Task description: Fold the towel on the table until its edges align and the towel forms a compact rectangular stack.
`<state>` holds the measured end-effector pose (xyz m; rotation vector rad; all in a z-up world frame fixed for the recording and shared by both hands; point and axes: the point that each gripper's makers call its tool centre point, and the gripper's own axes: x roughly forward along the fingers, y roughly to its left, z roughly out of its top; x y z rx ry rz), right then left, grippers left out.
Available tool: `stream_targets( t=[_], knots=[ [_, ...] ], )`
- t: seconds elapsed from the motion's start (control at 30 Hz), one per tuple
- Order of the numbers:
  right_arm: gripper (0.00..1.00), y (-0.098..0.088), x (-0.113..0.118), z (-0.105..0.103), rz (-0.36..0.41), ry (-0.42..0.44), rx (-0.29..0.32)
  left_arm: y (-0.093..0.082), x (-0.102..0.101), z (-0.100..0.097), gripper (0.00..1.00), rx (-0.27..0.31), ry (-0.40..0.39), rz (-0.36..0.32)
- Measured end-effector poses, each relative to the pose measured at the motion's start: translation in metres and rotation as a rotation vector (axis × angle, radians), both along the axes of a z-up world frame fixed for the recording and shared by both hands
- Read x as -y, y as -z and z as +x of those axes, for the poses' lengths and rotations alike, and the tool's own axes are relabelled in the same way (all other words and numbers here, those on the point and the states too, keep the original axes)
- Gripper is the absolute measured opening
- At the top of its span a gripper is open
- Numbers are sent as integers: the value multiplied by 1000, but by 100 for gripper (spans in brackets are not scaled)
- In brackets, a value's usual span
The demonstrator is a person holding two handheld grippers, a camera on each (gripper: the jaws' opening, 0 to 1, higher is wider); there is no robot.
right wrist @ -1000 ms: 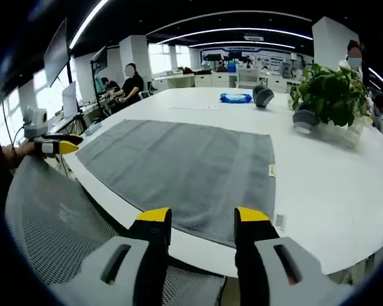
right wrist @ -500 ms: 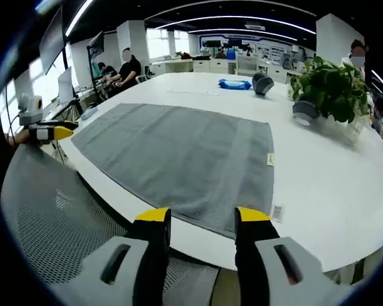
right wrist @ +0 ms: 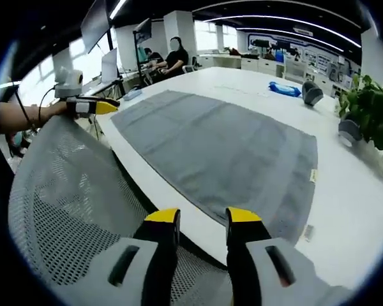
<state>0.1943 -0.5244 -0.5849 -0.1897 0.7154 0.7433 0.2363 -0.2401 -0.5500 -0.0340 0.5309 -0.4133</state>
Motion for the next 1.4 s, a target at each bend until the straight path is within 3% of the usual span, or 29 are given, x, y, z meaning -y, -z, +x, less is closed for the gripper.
stream_targets(
  t=[0.1, 0.27, 0.93, 1.03, 1.17, 1.23, 1.3, 1.4],
  knots=[
    [25, -9, -2, 3, 30, -4, 46, 6, 4, -4, 56, -33, 26, 34],
    [24, -6, -4, -1, 43, -19, 18, 7, 2, -5, 55, -44, 12, 41],
    [25, -12, -7, 0, 69, -28, 43, 3, 9, -7, 54, -41, 25, 42],
    [25, -15, -8, 1, 80, -27, 56, 2, 10, -7, 56, -40, 27, 44],
    [26, -25, -8, 7, 152, 16, 79, 2, 13, -8, 64, -40, 41, 62],
    [28, -29, -7, 8, 189, 28, 83, 3, 16, -9, 68, -40, 70, 92],
    [32, -41, -5, 12, 222, 35, 133, 1, 20, -9, 71, -24, 116, 117],
    [34, -50, 23, 24, 192, 92, 217, -8, 31, -12, 71, 40, 233, 187]
  ],
)
